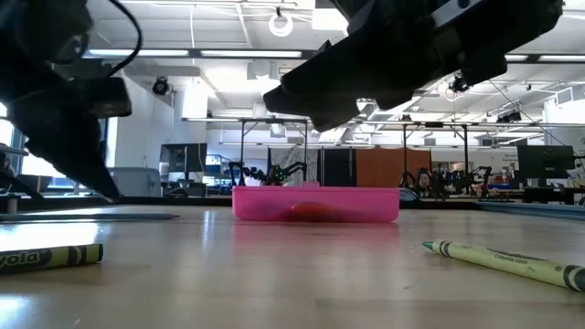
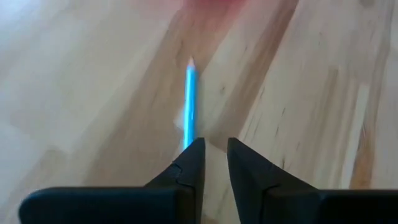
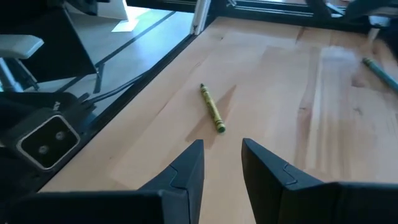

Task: Pick & place school supplies into a supply box
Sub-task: Put the blue pencil into the pink supply box

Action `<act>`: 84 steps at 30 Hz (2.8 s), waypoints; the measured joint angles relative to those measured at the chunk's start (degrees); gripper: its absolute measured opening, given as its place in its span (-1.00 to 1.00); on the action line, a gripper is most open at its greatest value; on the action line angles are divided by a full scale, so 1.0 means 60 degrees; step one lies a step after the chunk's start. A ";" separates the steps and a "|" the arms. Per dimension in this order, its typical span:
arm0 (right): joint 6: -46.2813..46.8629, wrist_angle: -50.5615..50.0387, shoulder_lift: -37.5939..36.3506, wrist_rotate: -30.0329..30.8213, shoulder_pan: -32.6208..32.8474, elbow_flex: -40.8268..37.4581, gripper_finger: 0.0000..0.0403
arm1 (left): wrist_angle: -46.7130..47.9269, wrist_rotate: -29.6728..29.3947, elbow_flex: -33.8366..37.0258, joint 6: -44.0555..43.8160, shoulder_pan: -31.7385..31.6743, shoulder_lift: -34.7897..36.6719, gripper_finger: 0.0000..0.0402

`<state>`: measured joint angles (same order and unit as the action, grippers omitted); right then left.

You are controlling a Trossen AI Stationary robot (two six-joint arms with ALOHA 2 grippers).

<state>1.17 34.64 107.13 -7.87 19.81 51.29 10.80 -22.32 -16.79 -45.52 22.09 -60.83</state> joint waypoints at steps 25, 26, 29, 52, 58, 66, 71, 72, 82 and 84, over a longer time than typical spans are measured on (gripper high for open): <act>-0.0251 0.0483 0.0000 0.0067 -0.0116 0.0000 -0.57 | -0.3717 -0.3437 0.2104 -0.1960 0.2826 -0.1059 -0.56; -0.0255 0.0479 0.0000 0.0067 -0.0116 0.0000 -0.57 | -0.3730 -0.3463 0.2104 -0.1960 0.2826 -0.1161 -0.56; -0.0270 0.0483 0.0000 0.0067 -0.0116 0.0000 -0.57 | -0.3882 -0.3563 0.2094 -0.1960 0.2826 -0.1484 -0.56; -0.0514 0.0479 0.0000 0.0061 -0.0116 0.0000 -0.57 | -0.4028 -0.5185 0.2096 -0.1388 0.2823 -0.3199 -0.56; -0.0525 0.0479 0.0000 0.0063 -0.0116 0.0000 -0.57 | -0.4610 -0.5322 0.2111 -0.1664 0.2819 -0.3219 -0.56; -0.0543 0.0483 0.0000 0.0063 -0.0116 0.0000 -0.57 | -0.5061 -0.5384 0.2081 -0.1720 0.2819 -0.3218 -0.56; -0.0699 0.0483 0.0000 0.0062 -0.0116 0.0000 -0.57 | -0.5124 -0.6168 0.1817 -0.1717 0.2816 -0.3210 -0.56; -0.0701 0.0483 0.0000 0.0060 -0.0116 0.0000 -0.57 | -0.5122 -0.6274 0.1761 -0.1711 0.2816 -0.3210 -0.56; -0.0789 0.0483 0.0000 0.0062 -0.0116 0.0000 -0.57 | -0.5132 -0.6150 0.1364 -0.0203 0.2262 -0.3207 -0.48; -0.0849 0.0483 0.0000 0.0060 -0.0116 0.0000 -0.57 | -0.5143 -0.5559 0.1364 -0.0153 0.1666 -0.3207 -0.38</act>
<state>-3.92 37.54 107.13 -7.51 19.11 51.29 -20.06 -55.67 -8.60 -46.43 32.08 -80.07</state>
